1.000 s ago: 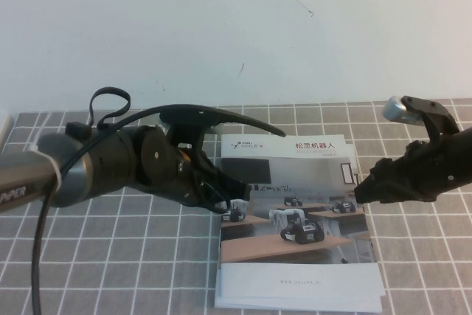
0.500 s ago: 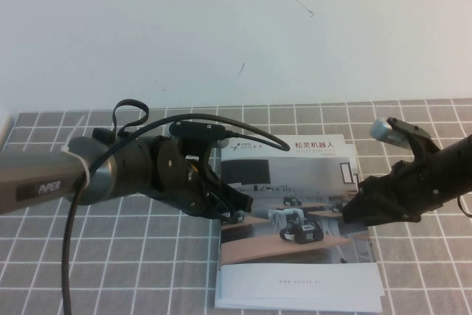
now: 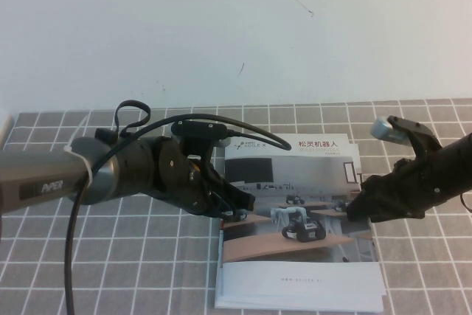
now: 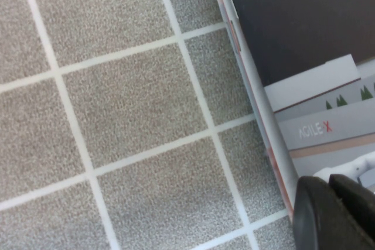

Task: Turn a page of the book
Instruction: Open the closed book

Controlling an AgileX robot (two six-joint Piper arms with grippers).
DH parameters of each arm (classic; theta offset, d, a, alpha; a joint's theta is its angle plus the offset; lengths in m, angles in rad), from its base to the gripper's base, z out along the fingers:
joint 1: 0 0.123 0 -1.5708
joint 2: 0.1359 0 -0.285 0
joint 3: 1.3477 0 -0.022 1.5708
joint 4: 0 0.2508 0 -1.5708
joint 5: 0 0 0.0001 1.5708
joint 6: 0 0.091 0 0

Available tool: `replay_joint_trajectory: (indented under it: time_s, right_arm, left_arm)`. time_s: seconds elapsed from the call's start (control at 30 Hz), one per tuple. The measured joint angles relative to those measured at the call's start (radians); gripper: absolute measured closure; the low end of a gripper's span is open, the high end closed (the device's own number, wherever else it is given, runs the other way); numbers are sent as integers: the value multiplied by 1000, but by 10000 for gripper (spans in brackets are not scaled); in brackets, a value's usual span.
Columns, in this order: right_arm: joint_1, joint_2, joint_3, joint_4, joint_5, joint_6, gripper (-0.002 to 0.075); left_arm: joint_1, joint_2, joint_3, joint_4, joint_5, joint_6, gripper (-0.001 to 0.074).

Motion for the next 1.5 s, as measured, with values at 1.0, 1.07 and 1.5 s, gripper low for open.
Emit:
replay_joint_trajectory:
  time_s: [1.0,1.07,1.5]
  right_arm:
    - [0,32,-6,-5,28,-11,338]
    - [-2,37,-8,-3,36,-17,338]
    - [-12,61,-73,87,152,-91,337]
  left_arm:
    - [0,0,0,-13,-2,2,738]
    - [0,0,0,-13,-2,2,738]
    - [2,4,0,-8,-8,4,738]
